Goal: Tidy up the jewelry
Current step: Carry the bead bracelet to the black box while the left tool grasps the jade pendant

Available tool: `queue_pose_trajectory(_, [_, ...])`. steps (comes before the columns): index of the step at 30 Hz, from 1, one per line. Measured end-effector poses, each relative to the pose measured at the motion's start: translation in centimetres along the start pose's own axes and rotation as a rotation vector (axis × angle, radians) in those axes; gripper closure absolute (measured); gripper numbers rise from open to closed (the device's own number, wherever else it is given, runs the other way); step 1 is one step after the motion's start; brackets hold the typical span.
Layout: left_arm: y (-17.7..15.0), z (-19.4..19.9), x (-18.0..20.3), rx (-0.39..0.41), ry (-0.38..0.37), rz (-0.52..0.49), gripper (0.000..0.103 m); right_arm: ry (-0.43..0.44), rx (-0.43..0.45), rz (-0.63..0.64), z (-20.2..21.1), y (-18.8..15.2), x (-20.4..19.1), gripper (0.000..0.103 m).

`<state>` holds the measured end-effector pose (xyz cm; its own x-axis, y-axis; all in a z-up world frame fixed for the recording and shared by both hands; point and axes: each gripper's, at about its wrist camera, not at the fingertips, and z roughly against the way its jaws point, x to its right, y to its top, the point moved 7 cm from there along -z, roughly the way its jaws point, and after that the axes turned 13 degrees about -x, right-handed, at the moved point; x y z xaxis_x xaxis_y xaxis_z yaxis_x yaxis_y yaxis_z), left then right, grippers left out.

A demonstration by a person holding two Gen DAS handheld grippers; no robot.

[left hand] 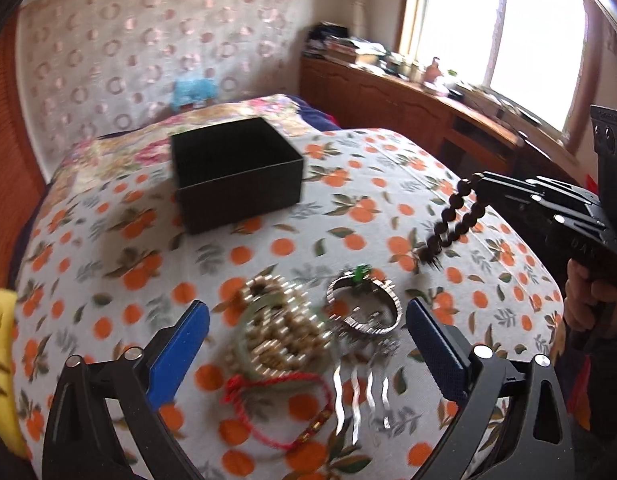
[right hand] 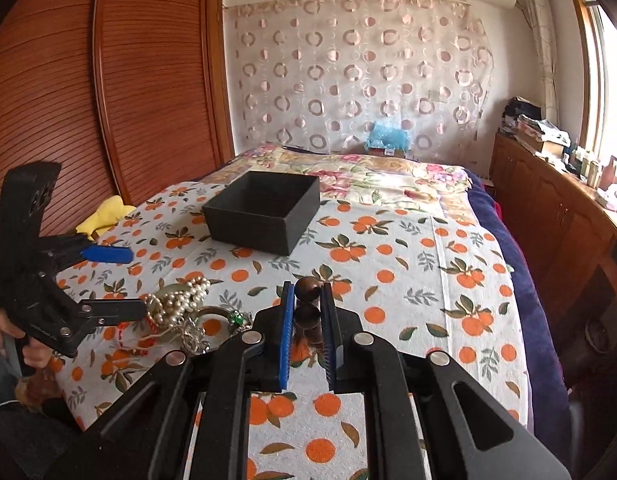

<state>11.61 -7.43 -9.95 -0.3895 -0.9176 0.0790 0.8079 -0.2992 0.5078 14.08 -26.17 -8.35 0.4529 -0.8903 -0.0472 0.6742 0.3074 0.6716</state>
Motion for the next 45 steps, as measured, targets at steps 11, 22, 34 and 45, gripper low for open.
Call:
queue_pose_trajectory(11, [3.0,-5.2,2.9,-0.149,-0.072,-0.106,0.053,0.002,-0.01,-0.035,-0.8,-1.3,1.0,0.089])
queue_pose_trajectory(22, [3.2,-6.9,2.9,-0.173,-0.117,-0.101,0.09,0.002,-0.017,-0.037,-1.0,-1.5,1.5,0.088])
queue_pose_trajectory(34, [5.4,-0.8,0.2,-0.002,-0.112,-0.021,0.09,-0.001,0.008,0.011,-0.7,0.8,0.2,0.089])
queue_pose_trajectory(45, [8.1,2.3,-4.1,0.085,-0.006,0.035,0.09,0.027,0.05,0.079,-1.8,7.1,-1.7,0.089])
